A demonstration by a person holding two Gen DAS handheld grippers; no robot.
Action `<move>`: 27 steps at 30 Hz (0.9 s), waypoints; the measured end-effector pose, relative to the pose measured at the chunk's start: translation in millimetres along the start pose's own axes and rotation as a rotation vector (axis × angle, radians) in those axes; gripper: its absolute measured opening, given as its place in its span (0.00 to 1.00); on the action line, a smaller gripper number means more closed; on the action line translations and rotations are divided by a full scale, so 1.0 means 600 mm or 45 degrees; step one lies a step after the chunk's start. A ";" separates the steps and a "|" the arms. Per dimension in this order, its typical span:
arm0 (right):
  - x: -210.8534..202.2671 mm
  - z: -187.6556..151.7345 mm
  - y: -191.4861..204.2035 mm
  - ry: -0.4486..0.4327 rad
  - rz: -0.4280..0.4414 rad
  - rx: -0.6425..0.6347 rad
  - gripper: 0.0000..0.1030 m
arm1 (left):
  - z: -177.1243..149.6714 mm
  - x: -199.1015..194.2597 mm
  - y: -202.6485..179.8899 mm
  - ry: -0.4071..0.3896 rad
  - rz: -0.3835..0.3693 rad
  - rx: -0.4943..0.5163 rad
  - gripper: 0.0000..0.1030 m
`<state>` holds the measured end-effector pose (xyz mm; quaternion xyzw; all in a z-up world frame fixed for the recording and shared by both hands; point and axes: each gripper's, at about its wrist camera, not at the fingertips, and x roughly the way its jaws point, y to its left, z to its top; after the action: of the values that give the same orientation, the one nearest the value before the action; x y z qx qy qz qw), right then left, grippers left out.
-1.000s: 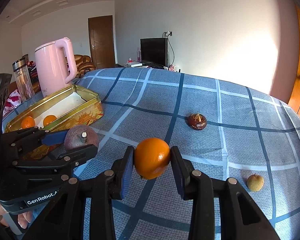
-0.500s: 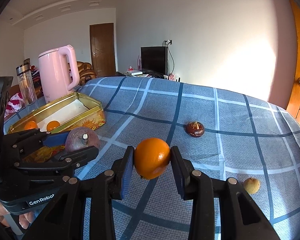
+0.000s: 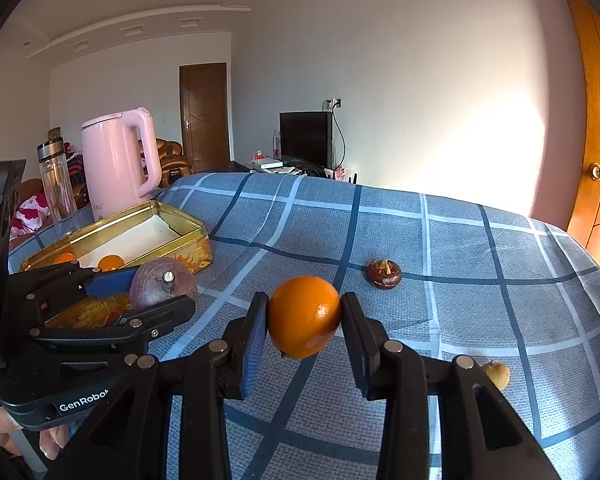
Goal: Organize fruits
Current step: 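Carry the purple fruit and the mandarin over the gold tin tray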
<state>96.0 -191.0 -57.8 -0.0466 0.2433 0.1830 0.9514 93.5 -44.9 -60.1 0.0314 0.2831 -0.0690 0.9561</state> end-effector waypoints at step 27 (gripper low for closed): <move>-0.042 -0.004 0.009 -0.158 -0.015 -0.026 0.38 | -0.006 -0.051 -0.008 -0.200 0.069 0.036 0.51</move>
<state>72.4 -194.4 -48.1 -0.0463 0.1817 0.1825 0.9652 65.4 -45.9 -46.6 0.0471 0.2053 -0.0492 0.9763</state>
